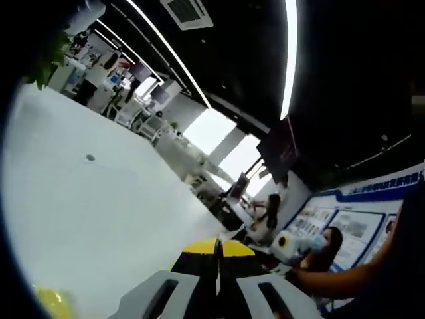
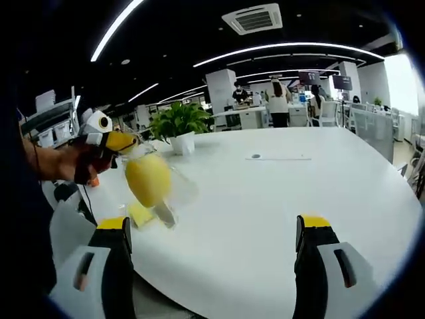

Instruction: Compare the silicone blocks by pressing each to a similar depth, holding the contact briefly, and releasing to observe deformation and rebound differences across the visible hardness samples.

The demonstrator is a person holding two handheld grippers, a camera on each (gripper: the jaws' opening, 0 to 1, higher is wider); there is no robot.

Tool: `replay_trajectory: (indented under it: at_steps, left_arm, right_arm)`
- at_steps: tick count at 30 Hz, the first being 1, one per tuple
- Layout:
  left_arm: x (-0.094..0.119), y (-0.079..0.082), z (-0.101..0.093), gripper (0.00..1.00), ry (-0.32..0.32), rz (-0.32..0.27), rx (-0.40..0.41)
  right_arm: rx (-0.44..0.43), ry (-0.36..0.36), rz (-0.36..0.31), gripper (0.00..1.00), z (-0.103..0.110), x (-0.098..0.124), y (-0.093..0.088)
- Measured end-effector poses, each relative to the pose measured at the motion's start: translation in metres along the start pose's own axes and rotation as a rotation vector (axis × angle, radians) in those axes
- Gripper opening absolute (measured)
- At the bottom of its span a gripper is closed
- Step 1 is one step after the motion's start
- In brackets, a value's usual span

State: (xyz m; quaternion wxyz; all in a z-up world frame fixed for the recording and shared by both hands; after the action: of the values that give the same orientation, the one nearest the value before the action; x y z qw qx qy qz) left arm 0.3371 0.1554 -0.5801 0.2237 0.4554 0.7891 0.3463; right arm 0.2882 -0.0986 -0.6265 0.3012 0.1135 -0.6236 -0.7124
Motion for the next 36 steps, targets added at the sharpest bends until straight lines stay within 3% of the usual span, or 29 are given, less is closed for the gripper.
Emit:
replay_trajectory:
  at_steps: [8,23,27,29,33,36]
  left_arm:
    - [0.002,-0.018,0.019,0.0,0.032,0.031,0.039]
    - [0.01,-0.043,0.06,0.0,0.108,0.012,0.246]
    - [0.014,-0.042,0.072,0.0,0.146,-0.013,0.211]
    - [0.016,-0.04,0.083,0.0,0.198,-0.023,0.141]
    - [0.017,-0.038,0.095,0.0,0.237,-0.025,0.086]
    - [0.02,-0.041,0.108,0.0,0.304,-0.009,0.058]
  right_arm:
    - [0.03,0.01,0.0,0.97,0.008,-0.004,-0.012]
    - [-0.007,0.0,0.049,0.97,0.009,-0.002,-0.02]
    - [-0.019,-0.004,0.043,0.97,0.01,-0.003,-0.02]
    - [-0.023,0.001,0.05,0.97,0.011,-0.004,-0.021]
    - [-0.025,0.005,0.052,0.97,0.012,-0.005,-0.02]
    - [-0.029,0.001,0.043,0.97,0.012,-0.005,-0.019]
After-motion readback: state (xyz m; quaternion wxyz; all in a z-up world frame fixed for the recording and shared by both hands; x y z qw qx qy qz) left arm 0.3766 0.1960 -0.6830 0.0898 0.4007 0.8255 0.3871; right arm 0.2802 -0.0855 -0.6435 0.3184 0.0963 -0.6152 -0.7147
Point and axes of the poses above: the point that each gripper's makers call its tool centre point, and the gripper's own axes: x roughly backward along the fingers, z roughly to its left, y roughly out of its top, the point moved 8 cm from there along x, roughly backward along the fingers, and after that the axes turned 7 degrees about -z, right-handed, at the moved point
